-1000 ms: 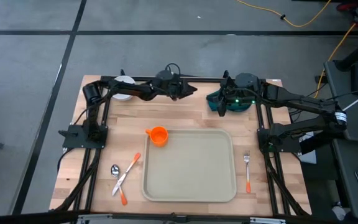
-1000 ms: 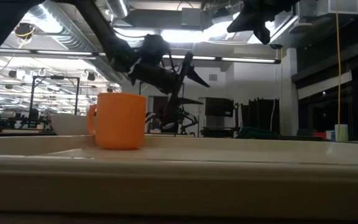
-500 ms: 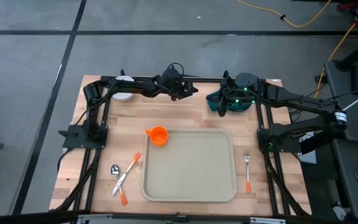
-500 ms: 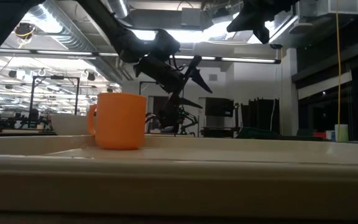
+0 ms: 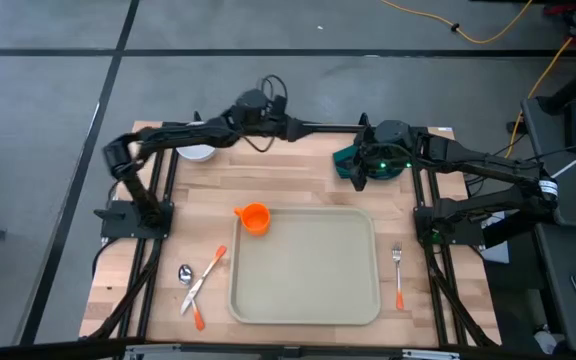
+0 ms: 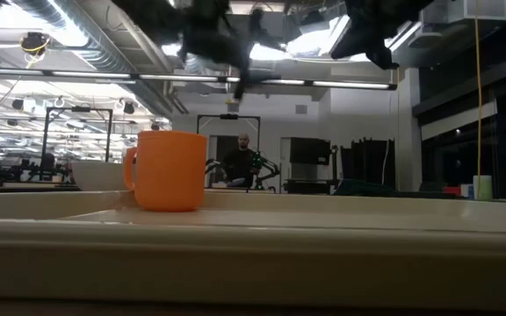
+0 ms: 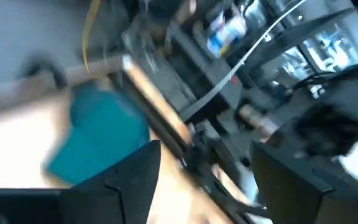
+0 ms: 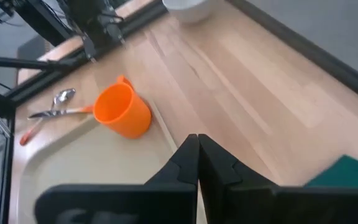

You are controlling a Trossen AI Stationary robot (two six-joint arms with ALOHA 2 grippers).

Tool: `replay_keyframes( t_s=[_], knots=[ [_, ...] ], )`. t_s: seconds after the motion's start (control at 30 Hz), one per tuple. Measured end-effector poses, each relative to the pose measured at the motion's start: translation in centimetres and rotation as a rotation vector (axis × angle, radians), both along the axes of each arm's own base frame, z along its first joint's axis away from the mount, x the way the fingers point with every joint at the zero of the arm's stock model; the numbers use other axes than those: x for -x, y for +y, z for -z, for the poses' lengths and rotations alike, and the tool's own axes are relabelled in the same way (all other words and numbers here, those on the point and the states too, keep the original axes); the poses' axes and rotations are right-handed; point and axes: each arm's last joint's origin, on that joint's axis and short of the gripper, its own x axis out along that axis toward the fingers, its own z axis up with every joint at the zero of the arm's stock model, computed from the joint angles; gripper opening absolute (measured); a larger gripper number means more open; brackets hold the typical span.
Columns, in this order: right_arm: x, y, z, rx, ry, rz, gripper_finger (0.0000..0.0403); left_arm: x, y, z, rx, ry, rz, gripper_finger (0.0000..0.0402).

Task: Set up tray
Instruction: Put the green napkin on the serving tray to the right of the orange mug

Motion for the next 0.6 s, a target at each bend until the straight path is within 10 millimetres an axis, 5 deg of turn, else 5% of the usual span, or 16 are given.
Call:
replay_keyframes(
  t_s=[0.3,0.6],
  knots=[
    [-1.3,-0.4,2.5,0.030,0.178,-0.068,0.0006,3.3,-4.6,-5.1,-0.632,0.183,-0.072,0.0239],
    [-4.3,-0.9,6.1,-0.061,0.278,-0.166,0.0029,5.4,-6.7,-5.9,-0.710,0.337,-0.041,0.0229]
  ],
)
